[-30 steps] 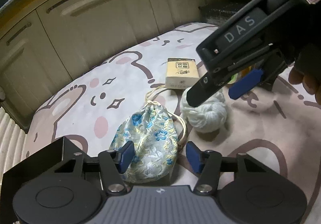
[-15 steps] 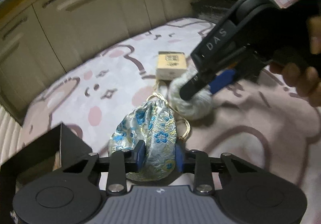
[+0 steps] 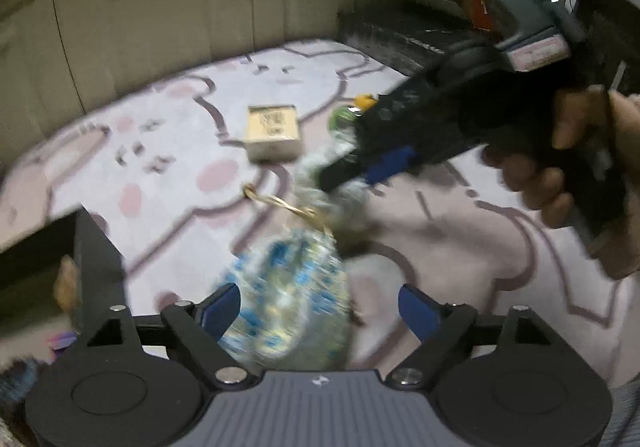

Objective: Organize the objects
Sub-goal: 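Carry the pouch with the left tool while the right tool carries the yarn ball to the black box, then release the pouch into the black box with the left tool while the right tool releases the yarn ball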

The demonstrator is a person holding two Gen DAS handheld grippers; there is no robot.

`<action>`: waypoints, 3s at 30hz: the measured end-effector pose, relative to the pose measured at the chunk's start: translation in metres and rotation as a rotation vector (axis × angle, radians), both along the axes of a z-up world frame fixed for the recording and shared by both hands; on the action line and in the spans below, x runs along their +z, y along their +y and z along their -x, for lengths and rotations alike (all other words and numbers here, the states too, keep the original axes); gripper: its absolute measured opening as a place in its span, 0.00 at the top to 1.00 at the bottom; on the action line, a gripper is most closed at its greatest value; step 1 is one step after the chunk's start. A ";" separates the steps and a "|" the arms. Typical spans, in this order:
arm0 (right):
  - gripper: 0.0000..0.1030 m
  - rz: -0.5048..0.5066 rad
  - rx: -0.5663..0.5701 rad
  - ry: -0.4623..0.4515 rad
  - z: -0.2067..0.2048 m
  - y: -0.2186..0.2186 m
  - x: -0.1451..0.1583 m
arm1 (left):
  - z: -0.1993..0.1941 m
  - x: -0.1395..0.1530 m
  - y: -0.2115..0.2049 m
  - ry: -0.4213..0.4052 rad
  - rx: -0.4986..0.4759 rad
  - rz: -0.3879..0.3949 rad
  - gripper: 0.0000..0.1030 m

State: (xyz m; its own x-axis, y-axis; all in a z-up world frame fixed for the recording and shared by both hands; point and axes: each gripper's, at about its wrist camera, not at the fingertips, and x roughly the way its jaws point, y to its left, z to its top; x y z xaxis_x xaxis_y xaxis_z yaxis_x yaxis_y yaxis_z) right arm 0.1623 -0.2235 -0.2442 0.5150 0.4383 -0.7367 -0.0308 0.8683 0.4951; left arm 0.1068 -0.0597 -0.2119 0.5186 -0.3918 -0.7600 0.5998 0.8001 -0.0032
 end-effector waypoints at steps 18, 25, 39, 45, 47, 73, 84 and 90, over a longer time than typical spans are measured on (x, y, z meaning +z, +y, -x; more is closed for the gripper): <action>0.70 0.034 -0.006 -0.021 0.009 -0.011 0.015 | -0.033 -0.036 0.011 0.100 0.073 -0.019 0.18; 0.70 0.045 -0.003 -0.037 0.009 -0.009 0.019 | -0.033 -0.017 0.018 0.065 0.103 0.042 0.18; 0.70 0.070 0.015 -0.175 0.009 -0.001 0.069 | -0.044 0.051 0.045 -0.050 0.204 0.144 0.18; 0.70 0.073 0.033 -0.205 0.008 0.009 0.081 | -0.049 0.066 0.067 -0.066 0.255 0.161 0.18; 0.70 0.072 0.046 -0.210 0.006 0.015 0.083 | -0.049 0.070 0.076 -0.072 0.272 0.161 0.18; 0.69 0.048 0.342 -0.283 -0.013 0.119 0.122 | -0.052 0.079 0.209 -0.008 0.532 -0.010 0.18; 0.69 0.098 0.484 -0.223 -0.024 0.173 0.111 | -0.082 0.035 0.218 0.125 0.480 -0.161 0.18; 0.69 0.124 0.515 -0.174 -0.030 0.197 0.095 | -0.107 0.015 0.205 0.100 0.440 -0.273 0.18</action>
